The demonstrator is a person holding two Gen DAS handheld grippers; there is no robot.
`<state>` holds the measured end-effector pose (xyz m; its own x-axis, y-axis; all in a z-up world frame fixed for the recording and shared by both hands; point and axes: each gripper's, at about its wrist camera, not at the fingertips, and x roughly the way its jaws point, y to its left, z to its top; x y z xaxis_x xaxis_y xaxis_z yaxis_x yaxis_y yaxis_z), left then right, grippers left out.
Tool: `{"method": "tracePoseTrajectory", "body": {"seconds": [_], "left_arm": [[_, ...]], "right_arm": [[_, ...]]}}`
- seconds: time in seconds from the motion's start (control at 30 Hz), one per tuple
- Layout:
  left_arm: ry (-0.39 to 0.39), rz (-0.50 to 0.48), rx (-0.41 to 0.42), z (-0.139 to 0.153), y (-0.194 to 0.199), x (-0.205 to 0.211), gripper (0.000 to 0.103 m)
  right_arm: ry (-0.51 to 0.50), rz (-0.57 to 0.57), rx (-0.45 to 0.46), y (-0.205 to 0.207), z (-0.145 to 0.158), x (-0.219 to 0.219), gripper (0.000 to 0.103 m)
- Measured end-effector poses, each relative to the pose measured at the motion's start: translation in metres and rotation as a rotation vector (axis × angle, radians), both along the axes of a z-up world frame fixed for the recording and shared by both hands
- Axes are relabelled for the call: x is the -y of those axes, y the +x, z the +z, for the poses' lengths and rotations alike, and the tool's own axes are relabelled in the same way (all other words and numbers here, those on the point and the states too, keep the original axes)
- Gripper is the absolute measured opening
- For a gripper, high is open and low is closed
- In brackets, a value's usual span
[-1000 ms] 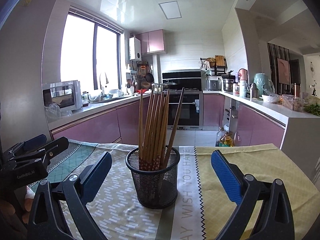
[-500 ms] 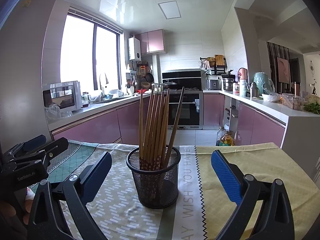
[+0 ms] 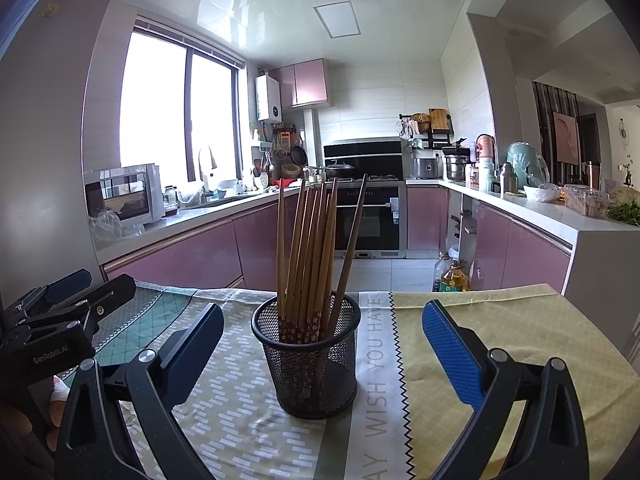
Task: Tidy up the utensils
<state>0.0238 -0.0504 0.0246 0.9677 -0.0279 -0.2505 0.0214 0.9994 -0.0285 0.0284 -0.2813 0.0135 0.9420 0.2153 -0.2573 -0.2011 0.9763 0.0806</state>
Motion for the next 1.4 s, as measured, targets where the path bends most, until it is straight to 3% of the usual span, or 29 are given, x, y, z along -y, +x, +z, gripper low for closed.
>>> {"method": "tracePoseTrajectory", "body": {"seconds": [1.4], "left_arm": [[0.0,0.002,-0.004,0.0016,0.0036,-0.0012,0.097]], "right_arm": [[0.013,0.002,0.001,0.0014,-0.0002,-0.0005,0.096]]}}
